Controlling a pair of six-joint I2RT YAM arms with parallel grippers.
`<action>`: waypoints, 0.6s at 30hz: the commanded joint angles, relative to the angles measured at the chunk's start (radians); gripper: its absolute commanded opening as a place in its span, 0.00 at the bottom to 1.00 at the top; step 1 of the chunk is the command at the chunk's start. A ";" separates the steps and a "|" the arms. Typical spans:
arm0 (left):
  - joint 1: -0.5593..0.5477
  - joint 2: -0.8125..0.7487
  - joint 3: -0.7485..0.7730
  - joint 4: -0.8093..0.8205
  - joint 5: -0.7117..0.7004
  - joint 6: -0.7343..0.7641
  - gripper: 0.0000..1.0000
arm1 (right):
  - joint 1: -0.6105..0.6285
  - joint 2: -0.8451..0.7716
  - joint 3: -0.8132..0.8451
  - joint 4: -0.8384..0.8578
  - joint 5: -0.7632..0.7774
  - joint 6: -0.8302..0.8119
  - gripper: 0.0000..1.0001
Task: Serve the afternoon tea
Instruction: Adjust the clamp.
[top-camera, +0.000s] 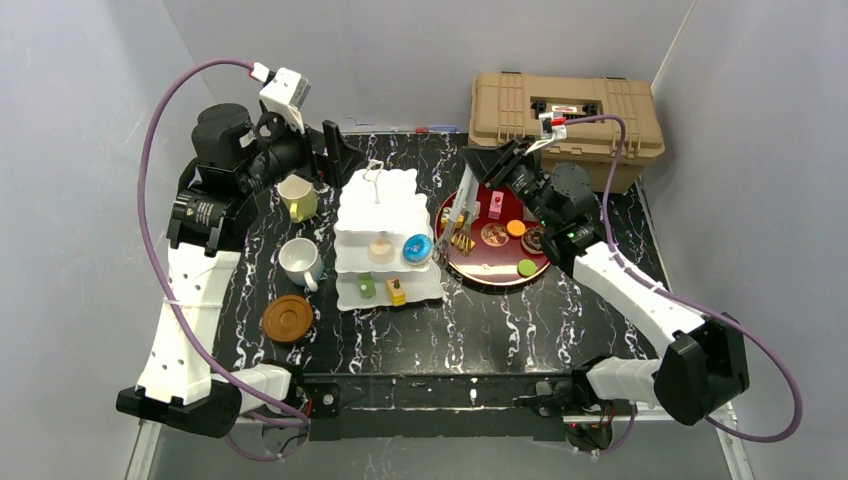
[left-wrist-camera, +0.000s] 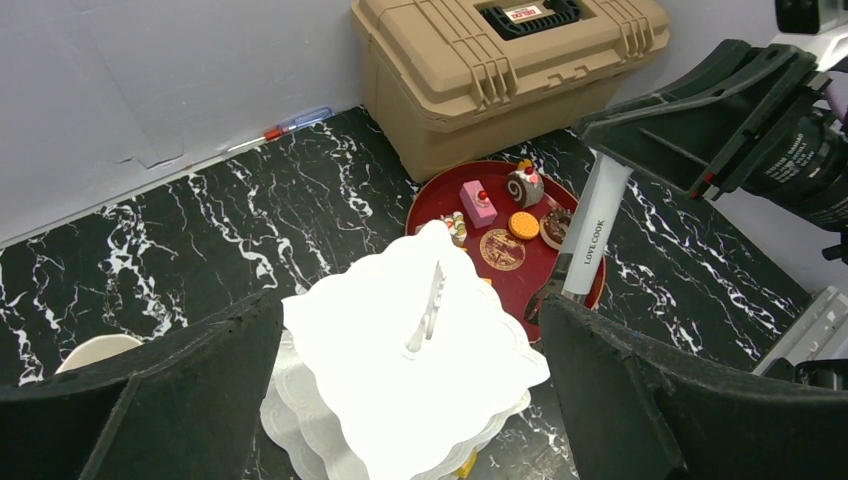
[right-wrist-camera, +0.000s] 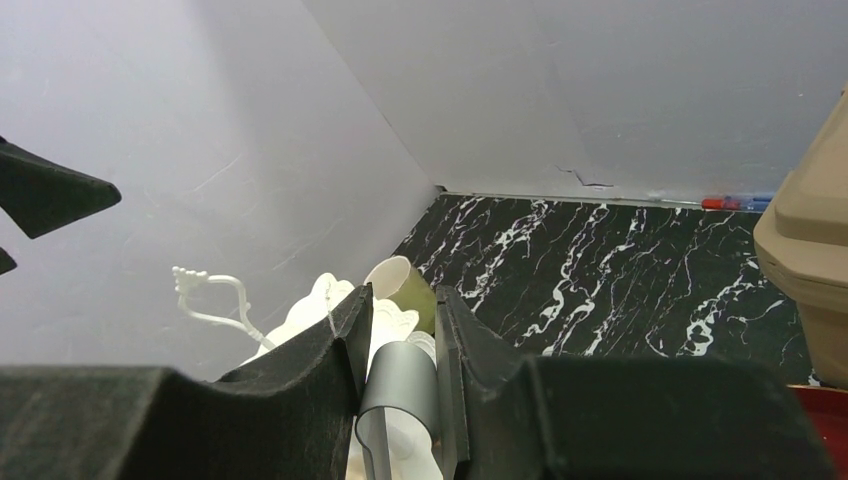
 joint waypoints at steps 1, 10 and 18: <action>0.003 -0.025 -0.008 0.018 0.010 0.012 0.98 | -0.001 0.020 0.014 0.127 0.020 0.028 0.02; 0.003 -0.025 -0.008 0.018 0.015 0.014 0.98 | -0.001 0.016 0.043 0.058 0.043 -0.043 0.02; 0.003 -0.030 -0.024 0.026 0.123 0.018 0.98 | -0.001 -0.102 0.026 -0.112 0.071 -0.155 0.03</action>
